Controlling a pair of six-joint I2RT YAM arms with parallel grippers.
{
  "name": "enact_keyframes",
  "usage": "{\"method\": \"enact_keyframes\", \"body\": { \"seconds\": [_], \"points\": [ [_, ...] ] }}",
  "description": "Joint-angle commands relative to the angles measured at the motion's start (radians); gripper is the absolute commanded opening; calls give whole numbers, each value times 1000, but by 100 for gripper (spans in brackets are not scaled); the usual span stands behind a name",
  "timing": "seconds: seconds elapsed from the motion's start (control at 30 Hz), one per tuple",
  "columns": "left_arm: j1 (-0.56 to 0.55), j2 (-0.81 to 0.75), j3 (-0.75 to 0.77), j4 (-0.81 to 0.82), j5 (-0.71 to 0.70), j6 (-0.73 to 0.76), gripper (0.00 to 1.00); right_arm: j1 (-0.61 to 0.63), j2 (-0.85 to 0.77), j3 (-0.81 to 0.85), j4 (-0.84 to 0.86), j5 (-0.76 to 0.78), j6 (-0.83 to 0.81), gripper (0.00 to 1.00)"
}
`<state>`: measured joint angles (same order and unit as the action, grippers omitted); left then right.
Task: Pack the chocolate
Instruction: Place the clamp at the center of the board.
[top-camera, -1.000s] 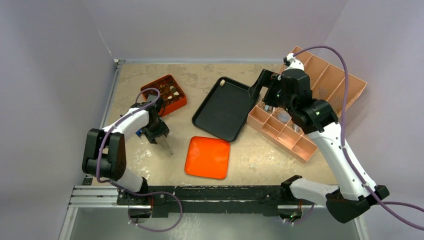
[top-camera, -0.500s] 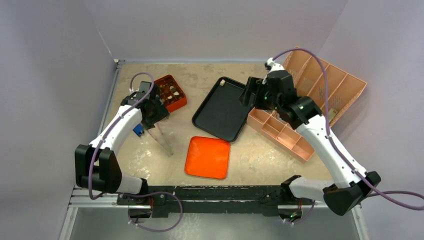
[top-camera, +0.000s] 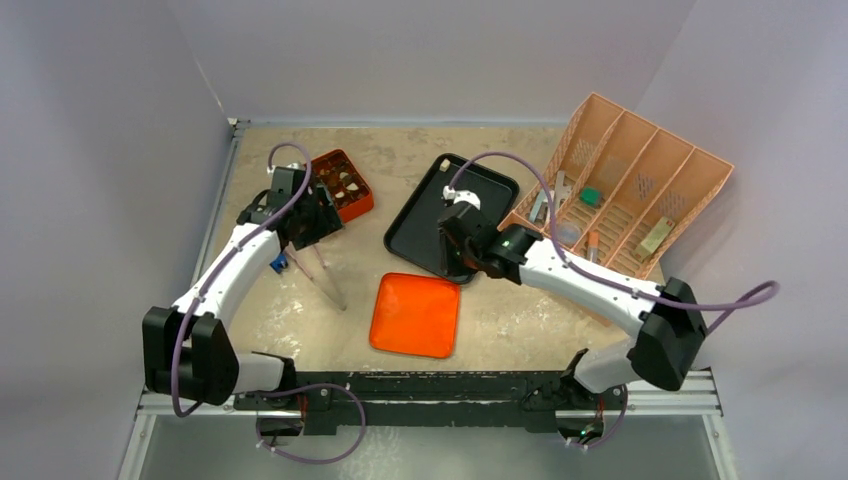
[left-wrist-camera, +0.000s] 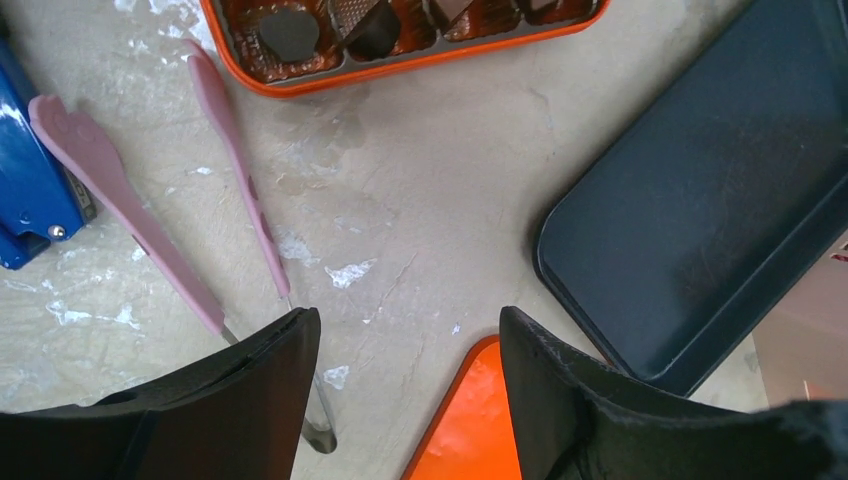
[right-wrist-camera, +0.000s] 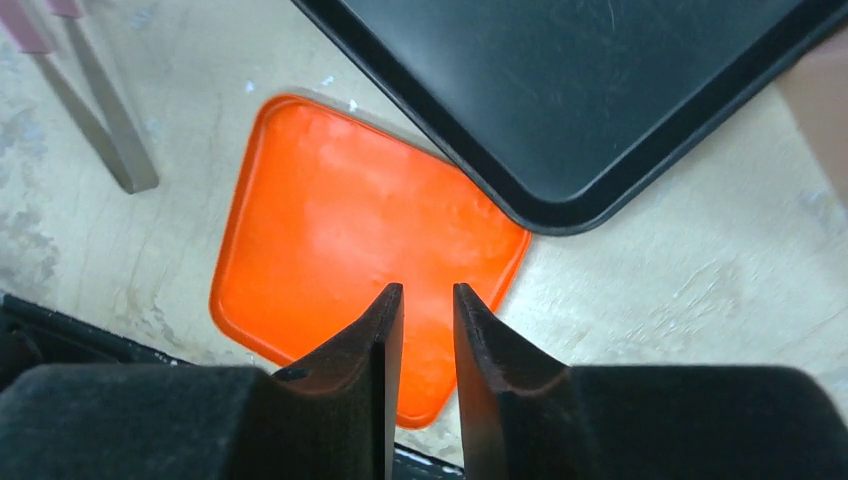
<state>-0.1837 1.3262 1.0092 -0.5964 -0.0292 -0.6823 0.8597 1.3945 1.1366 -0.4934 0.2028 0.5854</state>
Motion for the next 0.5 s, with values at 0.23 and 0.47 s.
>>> {"method": "enact_keyframes", "body": {
  "seconds": [0.23, 0.47],
  "points": [
    [6, -69, -16, 45, 34, 92, 65, 91, 80, -120, -30, 166, 362, 23],
    [6, -125, -75, 65, 54, 65, 64, 94, 145, -180, -18, 178, 422, 21]
  ]
}}
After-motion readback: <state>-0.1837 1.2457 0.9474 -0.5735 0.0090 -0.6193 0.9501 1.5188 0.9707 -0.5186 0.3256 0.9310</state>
